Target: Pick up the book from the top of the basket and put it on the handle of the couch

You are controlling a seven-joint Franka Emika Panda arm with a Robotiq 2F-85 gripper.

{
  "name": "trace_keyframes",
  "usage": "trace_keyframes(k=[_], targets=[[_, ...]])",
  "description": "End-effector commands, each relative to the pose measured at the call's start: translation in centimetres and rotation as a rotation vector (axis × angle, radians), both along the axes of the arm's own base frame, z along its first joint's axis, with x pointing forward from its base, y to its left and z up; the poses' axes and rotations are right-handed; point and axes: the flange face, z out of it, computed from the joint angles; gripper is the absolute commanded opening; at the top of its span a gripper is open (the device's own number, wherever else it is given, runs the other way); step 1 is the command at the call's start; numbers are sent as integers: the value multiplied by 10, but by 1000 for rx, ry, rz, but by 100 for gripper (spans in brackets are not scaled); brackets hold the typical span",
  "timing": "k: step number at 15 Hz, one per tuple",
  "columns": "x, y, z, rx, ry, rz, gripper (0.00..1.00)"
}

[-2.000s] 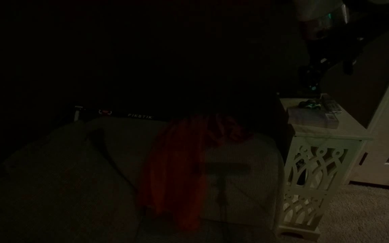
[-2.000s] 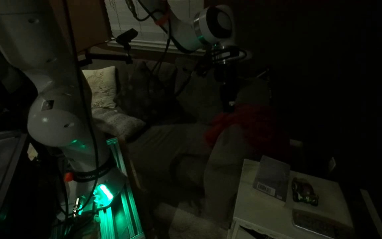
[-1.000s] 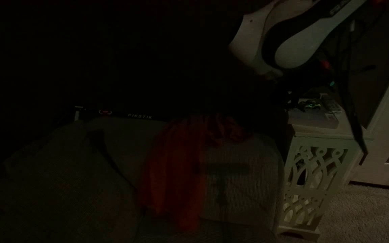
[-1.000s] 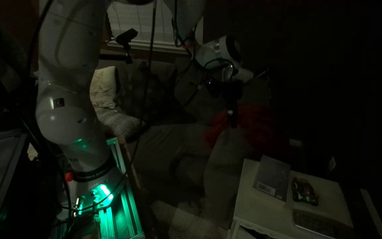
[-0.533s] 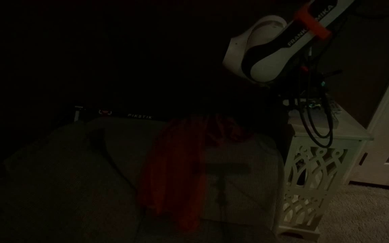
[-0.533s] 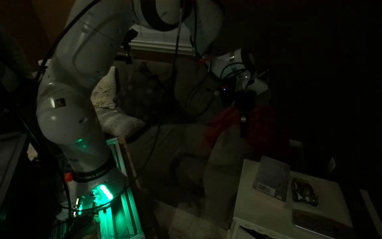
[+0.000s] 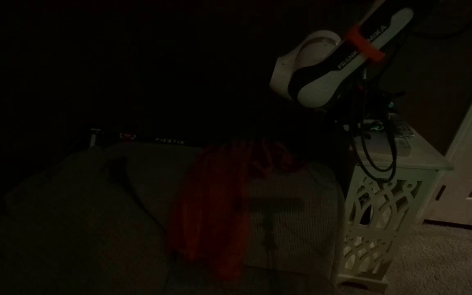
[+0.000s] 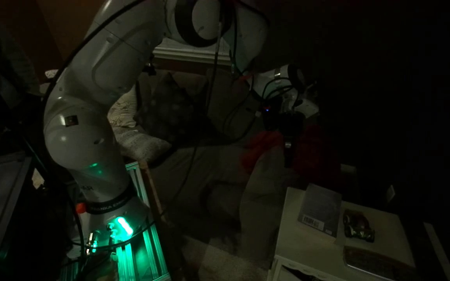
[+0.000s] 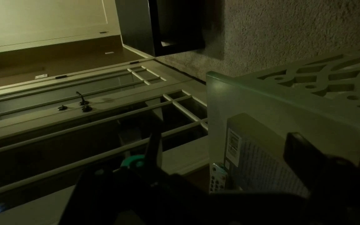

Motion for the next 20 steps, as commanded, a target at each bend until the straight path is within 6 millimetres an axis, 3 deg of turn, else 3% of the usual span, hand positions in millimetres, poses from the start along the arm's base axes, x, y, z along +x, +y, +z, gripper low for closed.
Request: trace_keyframes(k=[1, 5, 9, 11, 13, 17, 20], targets=[[28, -7, -41, 13, 55, 6, 100], [51, -14, -65, 73, 111, 17, 100], [71, -17, -72, 150, 184, 56, 100], [74, -10, -78, 122, 208, 44, 100], [69, -13, -75, 62, 232, -38, 100], [66, -17, -77, 56, 228, -20, 100], [80, -27, -79, 163, 179, 33, 100]])
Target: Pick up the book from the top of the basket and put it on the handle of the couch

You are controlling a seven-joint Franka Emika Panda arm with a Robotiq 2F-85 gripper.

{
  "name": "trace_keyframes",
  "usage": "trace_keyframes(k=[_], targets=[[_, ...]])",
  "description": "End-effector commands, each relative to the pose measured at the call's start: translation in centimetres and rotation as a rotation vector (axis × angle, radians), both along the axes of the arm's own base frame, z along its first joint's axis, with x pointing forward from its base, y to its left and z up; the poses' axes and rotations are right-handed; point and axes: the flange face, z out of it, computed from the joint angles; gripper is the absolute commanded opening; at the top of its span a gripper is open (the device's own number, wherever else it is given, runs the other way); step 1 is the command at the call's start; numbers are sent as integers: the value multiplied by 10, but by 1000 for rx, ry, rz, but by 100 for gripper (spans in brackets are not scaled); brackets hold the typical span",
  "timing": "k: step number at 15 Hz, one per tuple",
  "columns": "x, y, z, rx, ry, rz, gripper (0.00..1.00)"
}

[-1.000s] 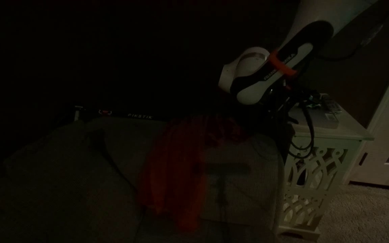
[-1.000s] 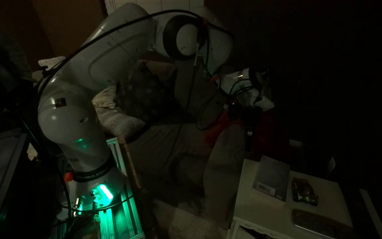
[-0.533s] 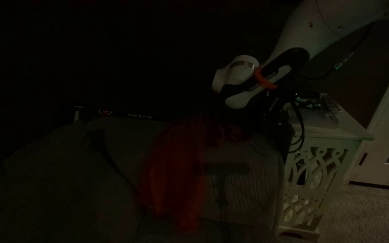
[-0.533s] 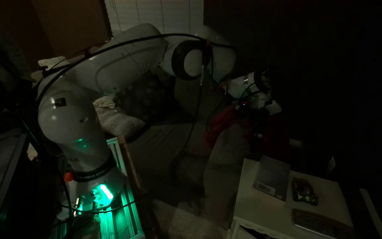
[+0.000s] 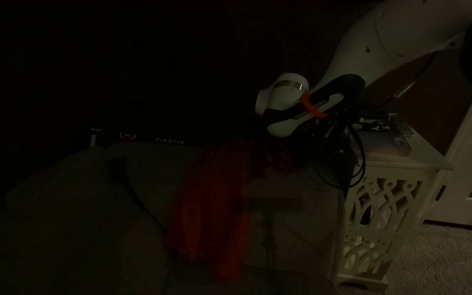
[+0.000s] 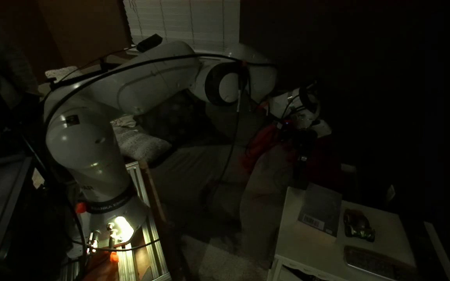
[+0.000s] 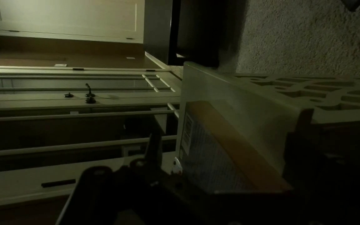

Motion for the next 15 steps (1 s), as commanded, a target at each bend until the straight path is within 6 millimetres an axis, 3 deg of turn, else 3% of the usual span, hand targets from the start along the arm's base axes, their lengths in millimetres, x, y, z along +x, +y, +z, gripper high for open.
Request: trace_keyframes(k=[1, 7, 11, 15], targets=[[17, -15, -1, 129, -50, 42, 100], [39, -51, -14, 217, -105, 159, 100], [40, -60, -32, 213, -108, 196, 100], [36, -73, -38, 182, -97, 162, 100]])
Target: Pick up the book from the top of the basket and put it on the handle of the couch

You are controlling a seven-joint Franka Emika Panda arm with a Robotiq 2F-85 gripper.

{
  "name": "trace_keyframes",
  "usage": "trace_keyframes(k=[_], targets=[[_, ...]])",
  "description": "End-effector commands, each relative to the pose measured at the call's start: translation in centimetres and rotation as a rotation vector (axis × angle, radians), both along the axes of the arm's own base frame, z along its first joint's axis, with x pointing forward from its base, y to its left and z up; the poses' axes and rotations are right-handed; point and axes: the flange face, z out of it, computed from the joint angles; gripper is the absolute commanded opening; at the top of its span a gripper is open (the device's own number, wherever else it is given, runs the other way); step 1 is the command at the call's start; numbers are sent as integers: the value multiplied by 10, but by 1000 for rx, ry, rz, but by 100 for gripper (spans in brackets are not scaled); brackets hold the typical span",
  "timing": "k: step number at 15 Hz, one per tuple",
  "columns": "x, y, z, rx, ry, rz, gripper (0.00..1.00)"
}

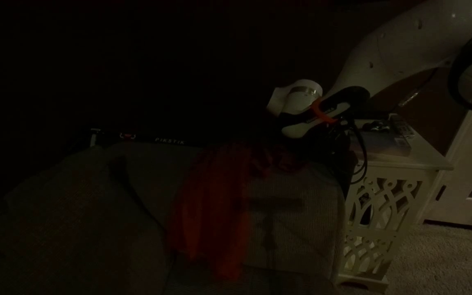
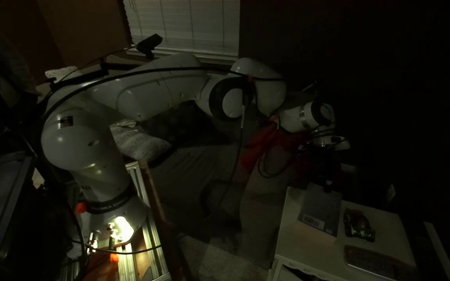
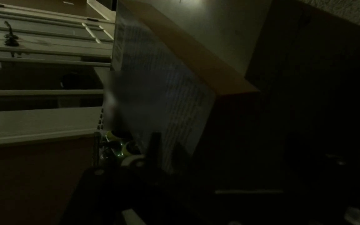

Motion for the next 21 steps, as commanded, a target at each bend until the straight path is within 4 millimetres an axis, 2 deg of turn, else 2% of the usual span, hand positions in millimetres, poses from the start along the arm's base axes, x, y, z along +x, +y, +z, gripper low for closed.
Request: trace_keyframes(k=[1, 2, 3, 4, 6, 9, 14, 17, 21], targets=[[3, -14, -2, 0, -8, -16, 100], [2, -18, -2, -1, -11, -26, 100], [2, -21, -1, -5, -12, -35, 95], [1, -23, 0, -7, -11, -46, 74], [1, -24, 4, -30, -24, -64, 69], [3, -9, 14, -45, -34, -72, 49], [6, 27, 29, -60, -30, -77, 13], [7, 37, 40, -74, -35, -100, 5], [11, 40, 67, -32, -59, -143, 7]])
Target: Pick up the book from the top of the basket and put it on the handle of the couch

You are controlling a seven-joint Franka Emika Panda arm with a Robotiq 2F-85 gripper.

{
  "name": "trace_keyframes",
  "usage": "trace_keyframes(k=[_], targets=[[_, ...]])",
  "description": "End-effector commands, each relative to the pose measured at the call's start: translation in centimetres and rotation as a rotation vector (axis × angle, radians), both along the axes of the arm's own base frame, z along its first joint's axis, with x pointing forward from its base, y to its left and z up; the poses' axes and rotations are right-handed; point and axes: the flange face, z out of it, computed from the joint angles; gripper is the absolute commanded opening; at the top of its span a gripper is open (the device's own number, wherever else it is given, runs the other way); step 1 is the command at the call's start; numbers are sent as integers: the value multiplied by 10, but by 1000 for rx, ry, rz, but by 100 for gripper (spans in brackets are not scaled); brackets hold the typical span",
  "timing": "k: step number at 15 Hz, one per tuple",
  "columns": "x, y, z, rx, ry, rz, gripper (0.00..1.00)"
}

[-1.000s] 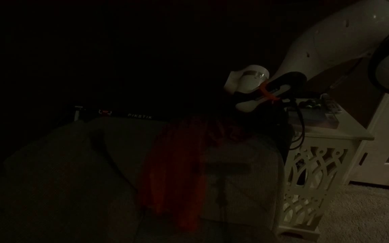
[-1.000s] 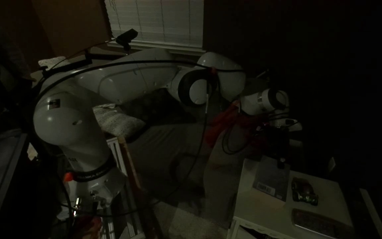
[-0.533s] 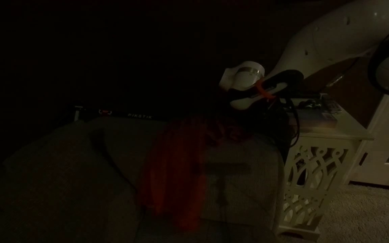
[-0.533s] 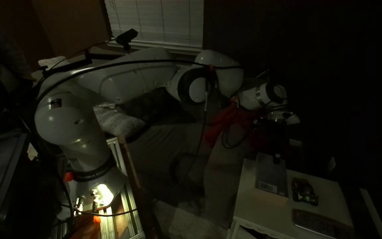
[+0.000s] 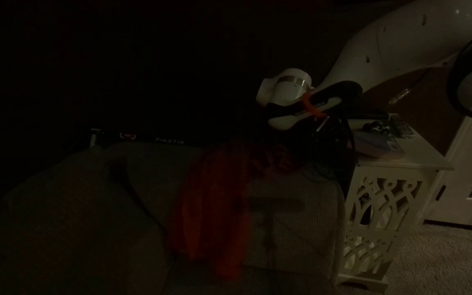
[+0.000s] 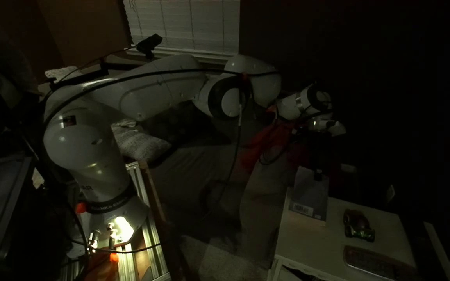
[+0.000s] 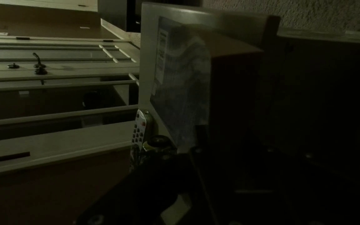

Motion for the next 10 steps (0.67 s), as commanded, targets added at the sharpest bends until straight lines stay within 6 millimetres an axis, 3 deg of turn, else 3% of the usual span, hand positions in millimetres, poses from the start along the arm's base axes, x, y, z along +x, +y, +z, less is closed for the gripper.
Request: trace_keyframes(k=[1, 6, 10], targets=[[6, 5, 37, 83, -29, -50, 7], [20, 5, 123, 316, -46, 27, 7], [18, 1, 186, 488, -19, 112, 7]])
